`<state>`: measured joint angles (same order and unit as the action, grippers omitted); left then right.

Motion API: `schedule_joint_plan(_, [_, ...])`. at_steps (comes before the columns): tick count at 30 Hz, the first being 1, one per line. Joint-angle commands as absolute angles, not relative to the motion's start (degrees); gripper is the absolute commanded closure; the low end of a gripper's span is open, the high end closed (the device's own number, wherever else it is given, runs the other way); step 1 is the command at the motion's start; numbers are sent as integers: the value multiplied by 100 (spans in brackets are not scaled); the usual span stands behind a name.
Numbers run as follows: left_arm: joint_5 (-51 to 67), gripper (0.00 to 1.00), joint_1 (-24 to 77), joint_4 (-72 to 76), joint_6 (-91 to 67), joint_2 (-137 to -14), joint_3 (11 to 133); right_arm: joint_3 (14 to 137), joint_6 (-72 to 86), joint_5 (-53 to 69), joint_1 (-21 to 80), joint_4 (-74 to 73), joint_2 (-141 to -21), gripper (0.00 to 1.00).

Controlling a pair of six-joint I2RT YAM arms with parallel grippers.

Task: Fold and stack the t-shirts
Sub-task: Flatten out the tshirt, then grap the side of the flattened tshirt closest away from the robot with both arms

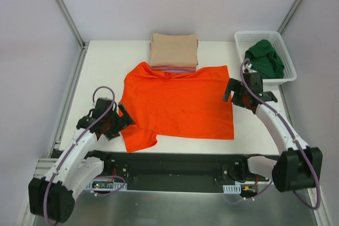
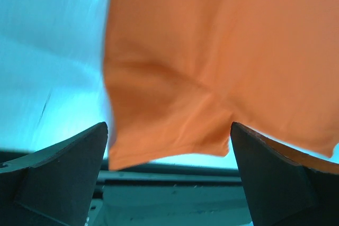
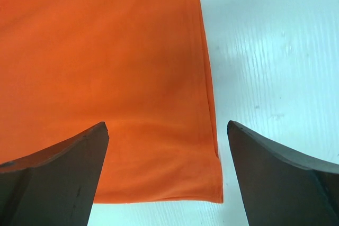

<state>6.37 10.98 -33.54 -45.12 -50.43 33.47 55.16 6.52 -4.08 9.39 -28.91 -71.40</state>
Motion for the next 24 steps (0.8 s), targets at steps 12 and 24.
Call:
schedule_joint_plan(12, [289, 21, 2584, -4993, -6170, -4376, 2469, 3920, 1090, -703, 932, -2531, -5326, 4])
schedule_joint_plan(24, [501, 60, 2628, -4413, -5792, -5123, 2408, 3841, 1090, -572, 932, -2514, -5722, 4])
